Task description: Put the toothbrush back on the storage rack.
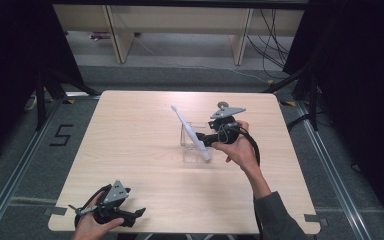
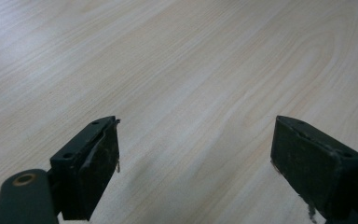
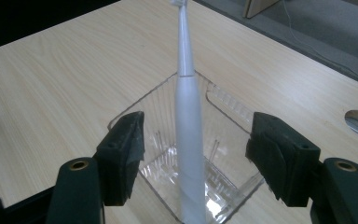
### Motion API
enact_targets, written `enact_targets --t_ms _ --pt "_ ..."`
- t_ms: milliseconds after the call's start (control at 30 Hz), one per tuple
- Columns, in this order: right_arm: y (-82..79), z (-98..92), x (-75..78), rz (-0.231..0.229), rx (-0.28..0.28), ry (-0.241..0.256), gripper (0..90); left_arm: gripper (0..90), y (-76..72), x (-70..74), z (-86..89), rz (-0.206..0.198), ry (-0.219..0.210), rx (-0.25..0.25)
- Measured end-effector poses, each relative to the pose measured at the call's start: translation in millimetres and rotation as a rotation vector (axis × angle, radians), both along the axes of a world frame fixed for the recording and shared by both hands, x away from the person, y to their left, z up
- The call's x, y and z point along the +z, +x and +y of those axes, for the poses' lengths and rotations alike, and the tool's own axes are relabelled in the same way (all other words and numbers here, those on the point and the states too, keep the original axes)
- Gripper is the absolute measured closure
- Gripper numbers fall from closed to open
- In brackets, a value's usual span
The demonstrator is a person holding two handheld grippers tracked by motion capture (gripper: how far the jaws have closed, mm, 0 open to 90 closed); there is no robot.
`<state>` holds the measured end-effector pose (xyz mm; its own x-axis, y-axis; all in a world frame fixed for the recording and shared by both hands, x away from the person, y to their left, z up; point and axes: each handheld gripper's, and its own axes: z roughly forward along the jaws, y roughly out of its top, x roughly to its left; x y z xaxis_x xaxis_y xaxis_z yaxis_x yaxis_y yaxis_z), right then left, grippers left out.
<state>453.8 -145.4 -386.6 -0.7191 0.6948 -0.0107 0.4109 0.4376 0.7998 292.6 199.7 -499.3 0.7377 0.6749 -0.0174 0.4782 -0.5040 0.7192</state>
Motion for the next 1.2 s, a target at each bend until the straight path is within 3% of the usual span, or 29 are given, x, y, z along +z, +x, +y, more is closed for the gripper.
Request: enact_targets --t_ms 100,367,400,500,767,967,1000,1200 --pt "-2.5 -5.0 1.0 0.030 -0.014 0.005 35.7 14.7 1.1 -1.4 -0.4 0.000 0.010 0.006" --pt "-6.4 -17.6 0.8 -0.006 -0.017 0.011 35.5 14.7 0.7 -1.6 -0.7 -0.007 0.000 0.007" --pt "-7.8 -18.4 1.9 0.019 -0.011 0.015 35.5 14.7 0.7 -1.7 -0.9 -0.006 0.000 0.007" --pt "-11.4 -20.7 3.0 0.021 -0.031 0.012 35.3 14.7 1.0 -1.5 -0.3 -0.005 0.002 0.006" --pt "-13.7 -28.1 0.7 -0.010 -0.031 0.002 34.6 14.7 0.1 -0.8 -0.4 0.000 -0.009 0.004" --pt "-19.6 -32.2 1.1 0.013 -0.055 0.020 33.9 14.7 0.2 -1.4 -0.6 -0.004 -0.005 0.010" --pt "-18.1 -34.7 0.6 -0.006 -0.034 0.011 33.8 14.7 0.3 -1.6 -0.6 -0.004 -0.006 0.010" --pt "-23.2 -41.0 -0.9 0.004 -0.063 0.022 33.1 14.7 0.4 -1.3 -0.2 -0.004 0.000 0.009"
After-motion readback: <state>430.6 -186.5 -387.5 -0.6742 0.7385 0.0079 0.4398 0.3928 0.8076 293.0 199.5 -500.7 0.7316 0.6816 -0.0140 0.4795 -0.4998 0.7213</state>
